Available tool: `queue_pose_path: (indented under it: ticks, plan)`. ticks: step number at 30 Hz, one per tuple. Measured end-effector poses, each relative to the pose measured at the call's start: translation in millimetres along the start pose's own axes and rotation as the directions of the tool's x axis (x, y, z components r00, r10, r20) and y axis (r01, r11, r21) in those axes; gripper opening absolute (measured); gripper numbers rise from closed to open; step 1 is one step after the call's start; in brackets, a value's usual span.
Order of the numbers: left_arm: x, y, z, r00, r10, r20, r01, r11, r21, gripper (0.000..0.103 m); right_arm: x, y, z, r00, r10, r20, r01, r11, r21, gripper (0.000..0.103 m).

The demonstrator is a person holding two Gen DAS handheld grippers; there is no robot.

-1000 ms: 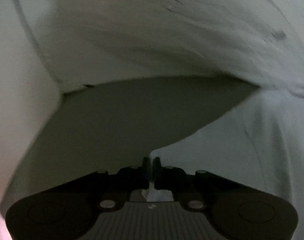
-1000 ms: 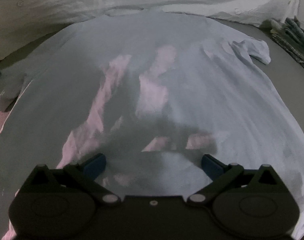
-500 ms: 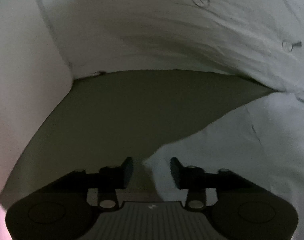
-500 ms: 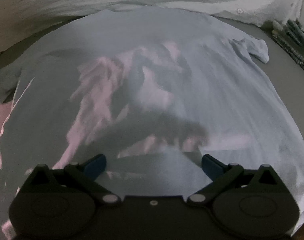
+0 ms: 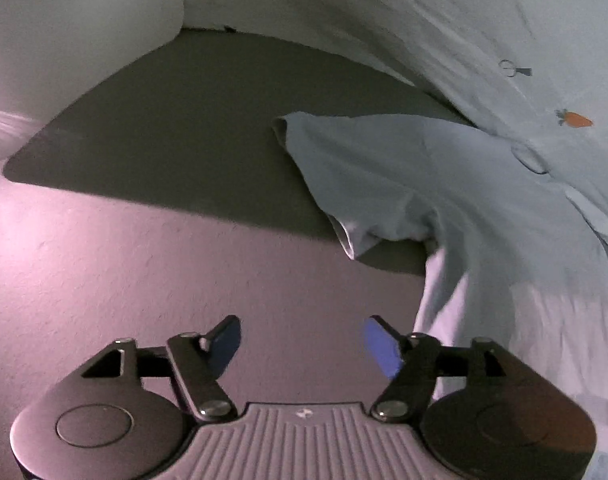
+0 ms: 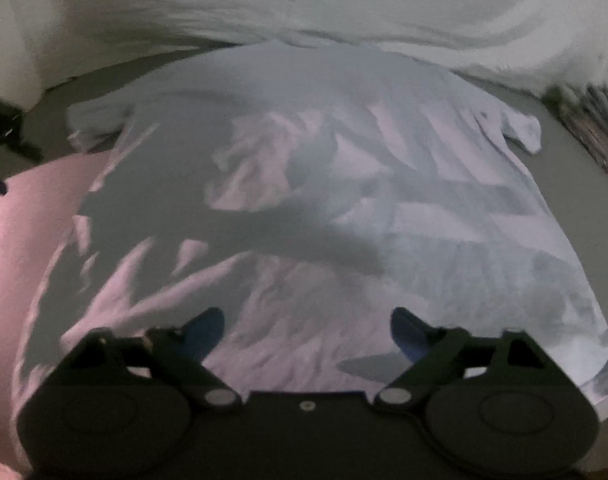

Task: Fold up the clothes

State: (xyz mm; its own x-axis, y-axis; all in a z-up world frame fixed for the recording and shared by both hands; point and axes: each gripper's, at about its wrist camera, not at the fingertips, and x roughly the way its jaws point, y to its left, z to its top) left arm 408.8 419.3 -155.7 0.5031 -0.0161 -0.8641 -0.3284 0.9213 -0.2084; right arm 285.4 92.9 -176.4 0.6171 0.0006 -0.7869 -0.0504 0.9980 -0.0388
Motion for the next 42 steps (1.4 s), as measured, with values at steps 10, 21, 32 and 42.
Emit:
queue_pose_path:
  ticks: [10,21,32,42]
  plan:
    - [-14.0,29.6,-5.3,0.999,0.031,-0.018,-0.031,0.999,-0.02,0.075,-30.8,84.6,-29.1,0.976,0.218,0.022,-0.209,0.956,-0.204,0.039]
    - [73.7,37.1,95.8,0.998,-0.045,-0.046,0.045,0.999,0.006,0.075,5.6,171.0,14.0,0.988,0.157,0.003,-0.152,0.962,-0.227,0.054]
    - [134.3,-16.3,137.1,0.997,0.047,0.064,-0.055,0.99,0.128,0.071,47.6,196.9,53.4,0.996,0.085,-0.04,-0.091,0.978,-0.19,0.03]
    - [129.2,-12.6,163.5,0.994,0.072,0.085,-0.074,0.997,0.026,0.003,45.0,149.9,71.5,0.983,0.163,-0.083,-0.151,0.979,0.135,0.004]
